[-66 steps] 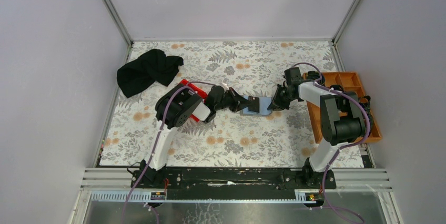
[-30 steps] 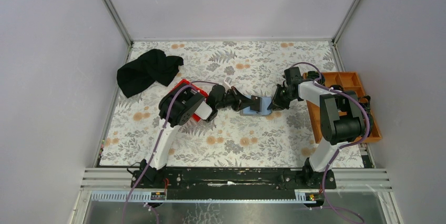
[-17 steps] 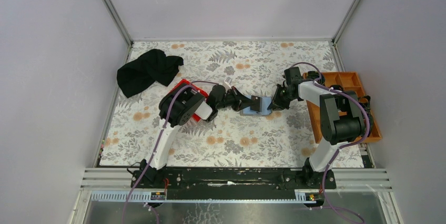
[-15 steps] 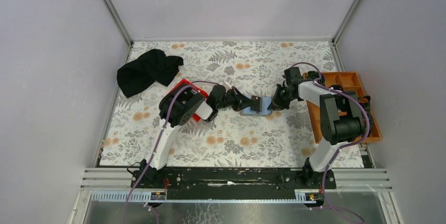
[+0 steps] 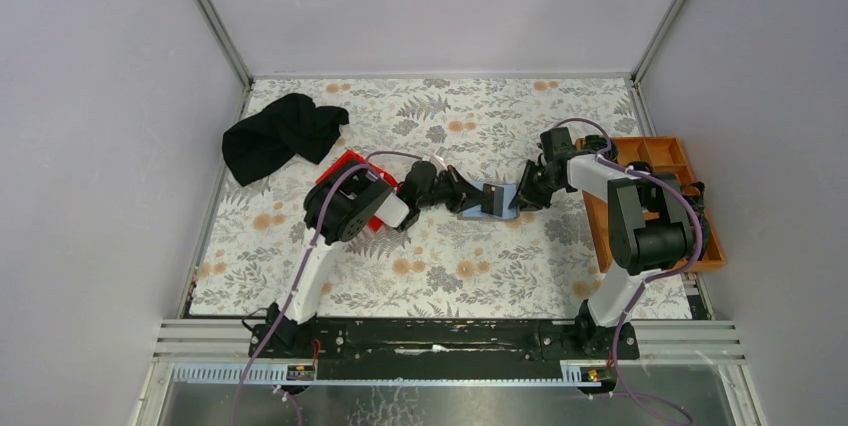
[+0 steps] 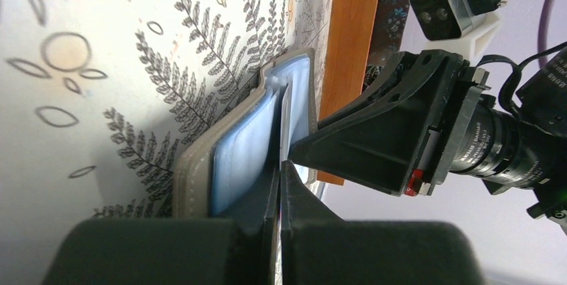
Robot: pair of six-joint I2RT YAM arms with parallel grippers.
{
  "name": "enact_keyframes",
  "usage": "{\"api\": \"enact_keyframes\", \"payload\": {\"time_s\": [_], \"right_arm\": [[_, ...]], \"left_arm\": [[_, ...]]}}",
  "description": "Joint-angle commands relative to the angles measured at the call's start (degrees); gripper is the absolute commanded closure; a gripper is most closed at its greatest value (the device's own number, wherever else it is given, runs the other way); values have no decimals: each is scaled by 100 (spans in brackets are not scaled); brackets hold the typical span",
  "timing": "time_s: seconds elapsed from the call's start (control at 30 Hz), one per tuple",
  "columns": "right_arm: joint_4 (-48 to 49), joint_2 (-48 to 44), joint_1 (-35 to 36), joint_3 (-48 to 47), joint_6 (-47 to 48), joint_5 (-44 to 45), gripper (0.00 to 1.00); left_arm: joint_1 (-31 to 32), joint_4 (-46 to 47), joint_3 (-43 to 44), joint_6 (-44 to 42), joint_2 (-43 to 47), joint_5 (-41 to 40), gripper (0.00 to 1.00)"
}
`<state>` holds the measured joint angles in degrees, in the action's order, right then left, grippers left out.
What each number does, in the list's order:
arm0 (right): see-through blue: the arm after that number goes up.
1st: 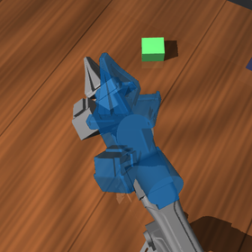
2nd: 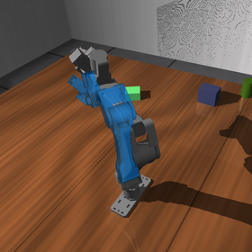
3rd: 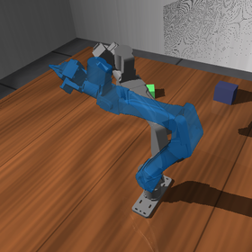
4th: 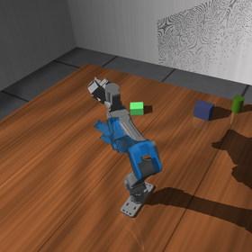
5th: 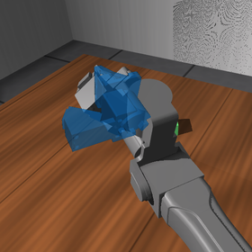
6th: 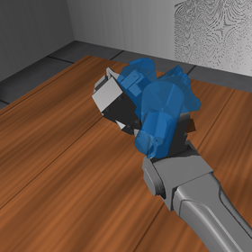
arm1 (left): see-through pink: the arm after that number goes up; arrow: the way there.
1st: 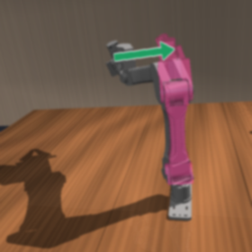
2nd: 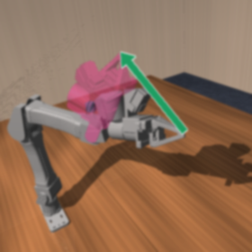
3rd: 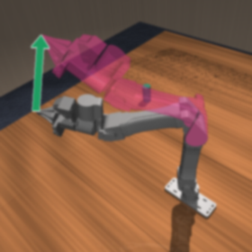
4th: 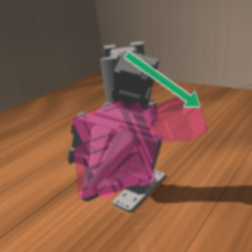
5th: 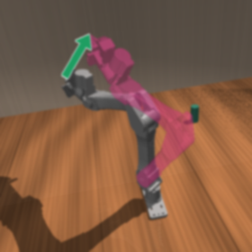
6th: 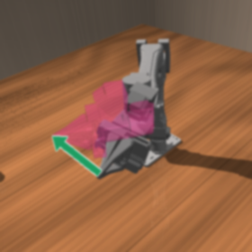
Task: Put the credit cards into the card holder
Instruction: Insert the credit card into the card holder.
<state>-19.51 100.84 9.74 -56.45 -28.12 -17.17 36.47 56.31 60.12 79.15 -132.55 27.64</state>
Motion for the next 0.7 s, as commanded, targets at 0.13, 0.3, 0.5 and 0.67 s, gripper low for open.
{"api": "enact_keyframes", "payload": {"time_s": [0.13, 0.3, 0.5, 0.67], "right_arm": [[-338, 207, 49, -75, 149, 556, 63], [-416, 124, 54, -167, 150, 663, 56], [-555, 61, 53, -287, 186, 829, 52], [-611, -17, 52, -317, 200, 989, 50]], "left_arm": [[339, -1495, 31, -662, 187, -355, 100], [369, -1996, 3, -805, 320, -629, 100], [401, -2528, 89, -1013, 426, -833, 100], [405, -2914, 224, -1195, 489, -922, 100]]}}
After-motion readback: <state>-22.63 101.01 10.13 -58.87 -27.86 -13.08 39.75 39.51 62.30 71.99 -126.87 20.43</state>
